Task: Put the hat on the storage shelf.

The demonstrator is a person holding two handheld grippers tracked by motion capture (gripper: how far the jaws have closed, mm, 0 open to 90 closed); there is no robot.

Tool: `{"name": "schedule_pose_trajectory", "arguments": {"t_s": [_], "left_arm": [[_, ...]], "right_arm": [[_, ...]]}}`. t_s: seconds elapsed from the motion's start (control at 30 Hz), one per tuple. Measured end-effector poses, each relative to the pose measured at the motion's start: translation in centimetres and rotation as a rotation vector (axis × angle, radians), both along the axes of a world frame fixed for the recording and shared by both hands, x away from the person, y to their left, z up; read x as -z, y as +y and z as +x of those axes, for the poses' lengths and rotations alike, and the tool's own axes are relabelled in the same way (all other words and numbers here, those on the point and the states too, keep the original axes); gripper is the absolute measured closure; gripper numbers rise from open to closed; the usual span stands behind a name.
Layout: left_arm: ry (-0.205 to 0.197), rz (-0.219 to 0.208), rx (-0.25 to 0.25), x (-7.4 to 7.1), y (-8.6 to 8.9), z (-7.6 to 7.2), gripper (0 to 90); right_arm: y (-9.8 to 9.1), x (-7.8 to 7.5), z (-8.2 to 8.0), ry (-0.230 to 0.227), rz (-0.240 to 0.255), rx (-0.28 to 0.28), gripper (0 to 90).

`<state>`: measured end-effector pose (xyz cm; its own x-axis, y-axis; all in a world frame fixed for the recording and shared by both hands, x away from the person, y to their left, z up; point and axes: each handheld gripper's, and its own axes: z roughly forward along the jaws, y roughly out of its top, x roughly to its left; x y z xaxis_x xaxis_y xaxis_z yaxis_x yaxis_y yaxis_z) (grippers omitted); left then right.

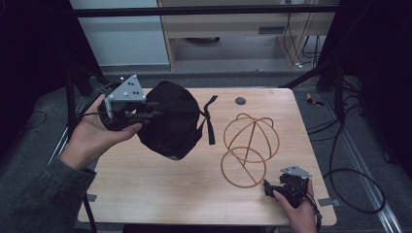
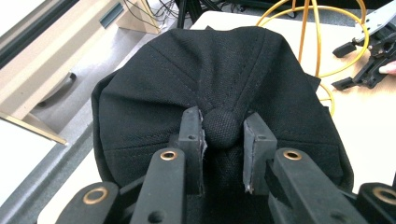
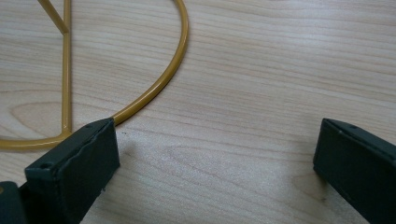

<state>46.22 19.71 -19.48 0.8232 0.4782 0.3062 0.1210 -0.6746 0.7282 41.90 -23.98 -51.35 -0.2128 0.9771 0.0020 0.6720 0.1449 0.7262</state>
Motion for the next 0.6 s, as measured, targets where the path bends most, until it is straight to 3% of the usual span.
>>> {"name": "schedule_pose_trajectory", "arguments": {"t_s": [0.27,0.5,0.6], "left_arm": [[-0.032,-0.012,0.020,-2.1,-1.0,-0.6,72.9],[-0.065,-0.005,0.056,-3.7,-3.0,-1.1,72.9],[-0.079,0.007,0.080,-4.5,-4.6,-1.4,73.0]], "right_arm": [[0.0,0.0,0.0,0.000,-0.002,0.000,0.4],[0.0,0.0,0.0,0.001,-0.003,-0.001,0.4],[0.0,0.0,0.0,0.001,-0.004,-0.001,0.4]]}}
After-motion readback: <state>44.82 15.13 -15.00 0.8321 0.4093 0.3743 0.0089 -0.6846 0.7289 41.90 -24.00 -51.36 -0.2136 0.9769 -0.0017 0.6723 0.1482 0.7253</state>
